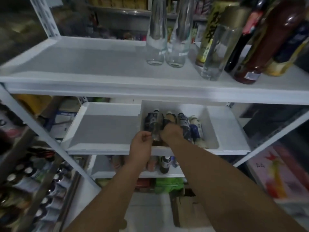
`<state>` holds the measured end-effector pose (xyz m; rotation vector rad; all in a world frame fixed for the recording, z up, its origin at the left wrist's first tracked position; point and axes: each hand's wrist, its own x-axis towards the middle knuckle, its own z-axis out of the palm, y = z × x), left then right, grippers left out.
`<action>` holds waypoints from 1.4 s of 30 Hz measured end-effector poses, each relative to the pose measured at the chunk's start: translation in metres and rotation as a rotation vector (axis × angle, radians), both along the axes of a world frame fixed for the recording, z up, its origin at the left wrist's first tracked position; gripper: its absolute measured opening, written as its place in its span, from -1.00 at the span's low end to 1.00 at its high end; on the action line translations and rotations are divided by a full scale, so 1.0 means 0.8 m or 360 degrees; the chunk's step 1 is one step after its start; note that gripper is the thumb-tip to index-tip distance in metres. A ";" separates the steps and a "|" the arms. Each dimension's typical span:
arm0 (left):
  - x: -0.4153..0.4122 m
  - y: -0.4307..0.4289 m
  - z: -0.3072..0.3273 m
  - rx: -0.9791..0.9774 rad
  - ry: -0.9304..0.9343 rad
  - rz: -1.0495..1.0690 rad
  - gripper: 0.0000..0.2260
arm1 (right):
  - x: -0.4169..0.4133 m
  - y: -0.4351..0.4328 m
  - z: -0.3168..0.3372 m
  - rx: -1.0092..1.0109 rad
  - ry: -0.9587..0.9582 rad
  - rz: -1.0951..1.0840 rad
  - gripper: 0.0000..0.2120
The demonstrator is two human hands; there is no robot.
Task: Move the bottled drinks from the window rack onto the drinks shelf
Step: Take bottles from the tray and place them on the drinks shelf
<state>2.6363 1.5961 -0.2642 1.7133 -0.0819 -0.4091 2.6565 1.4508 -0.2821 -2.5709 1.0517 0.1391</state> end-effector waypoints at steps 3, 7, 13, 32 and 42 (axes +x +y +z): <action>0.009 -0.008 -0.011 -0.0030 0.0033 0.0015 -0.84 | 0.021 -0.005 -0.020 -0.0123 0.0256 -0.0010 -0.50; 0.021 -0.011 -0.020 -0.0025 0.0053 0.0005 -0.81 | 0.042 -0.012 -0.023 0.0012 0.0444 -0.0269 -0.50; 0.037 -0.027 -0.024 0.0007 0.0138 -0.0037 -0.86 | 0.054 -0.013 -0.030 0.0058 0.0399 -0.0394 -0.51; 0.057 0.073 0.043 -0.0188 0.0065 0.0312 -0.93 | -0.005 0.113 0.090 0.1440 -0.0652 -0.0112 -0.78; -0.065 0.412 0.137 -0.0307 -0.0544 0.1246 -0.82 | -0.050 0.461 0.157 0.2142 -0.0497 0.0941 -0.81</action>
